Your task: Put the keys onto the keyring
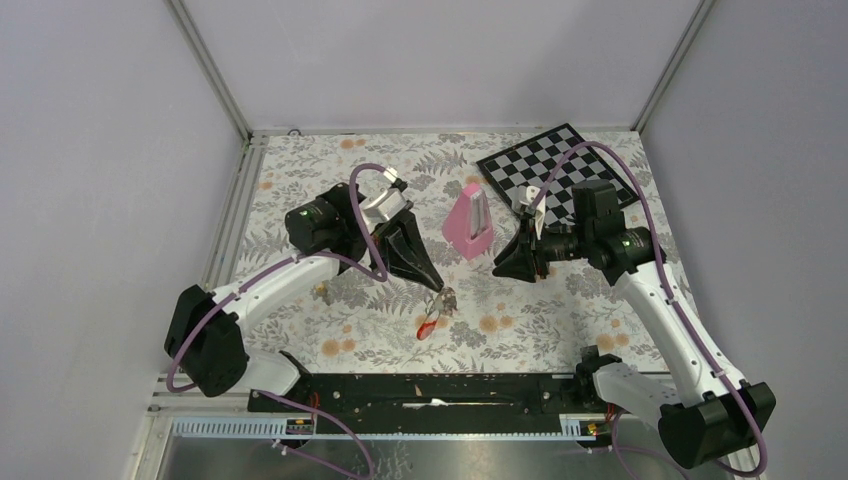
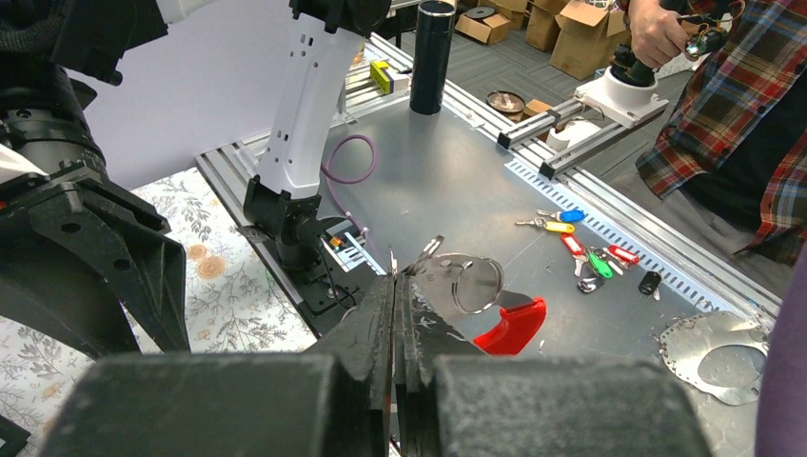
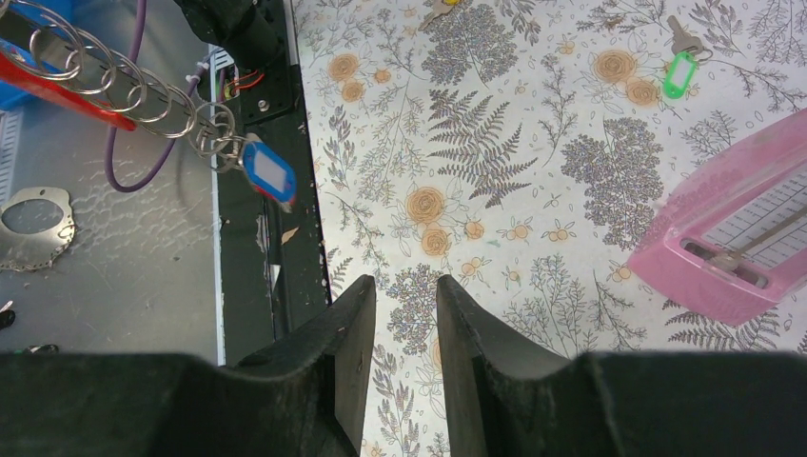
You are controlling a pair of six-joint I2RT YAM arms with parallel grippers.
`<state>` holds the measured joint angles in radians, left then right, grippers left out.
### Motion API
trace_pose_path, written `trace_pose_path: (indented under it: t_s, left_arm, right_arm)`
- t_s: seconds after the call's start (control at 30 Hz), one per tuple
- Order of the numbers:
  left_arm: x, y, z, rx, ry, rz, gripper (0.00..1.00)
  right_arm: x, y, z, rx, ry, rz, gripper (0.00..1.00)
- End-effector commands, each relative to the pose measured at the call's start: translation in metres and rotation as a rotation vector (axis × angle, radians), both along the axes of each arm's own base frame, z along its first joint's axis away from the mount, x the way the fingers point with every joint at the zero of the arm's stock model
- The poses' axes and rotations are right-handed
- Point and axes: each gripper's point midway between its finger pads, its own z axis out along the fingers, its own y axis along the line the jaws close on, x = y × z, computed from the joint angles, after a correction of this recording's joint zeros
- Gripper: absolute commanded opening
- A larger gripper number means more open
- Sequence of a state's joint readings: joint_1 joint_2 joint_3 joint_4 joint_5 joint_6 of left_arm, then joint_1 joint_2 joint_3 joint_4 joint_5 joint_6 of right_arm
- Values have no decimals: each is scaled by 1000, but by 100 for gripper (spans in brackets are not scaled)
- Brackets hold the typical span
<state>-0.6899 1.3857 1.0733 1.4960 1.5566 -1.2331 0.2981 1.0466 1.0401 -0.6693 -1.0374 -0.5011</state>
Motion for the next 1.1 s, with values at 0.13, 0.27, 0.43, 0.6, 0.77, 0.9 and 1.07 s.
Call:
trace_pose_path:
  t_s: [0.13, 0.27, 0.43, 0.6, 0.77, 0.9, 1.07]
  left_arm:
    - [-13, 12, 19, -78, -108, 0, 0]
    - [-13, 14, 17, -79, -108, 6, 0]
    - [1, 7, 12, -72, -47, 40, 0]
    - [11, 1, 1, -60, -2, 61, 0]
    - [26, -5, -4, -60, 69, 111, 0]
    - [43, -11, -3, -81, 148, 186, 0]
    - [68, -21, -10, -51, 251, 277, 0]
  right_arm:
    - [-2, 0, 5, 13, -14, 10, 37]
    - [-1, 2, 13, 29, -15, 23, 37]
    - [0, 5, 35, 58, -40, 44, 37]
    - [1, 9, 62, 94, -71, 58, 37]
    - [-1, 14, 88, 142, -85, 82, 37]
    - [1, 20, 101, 187, -54, 104, 38]
    - [7, 27, 110, 216, -29, 114, 38]
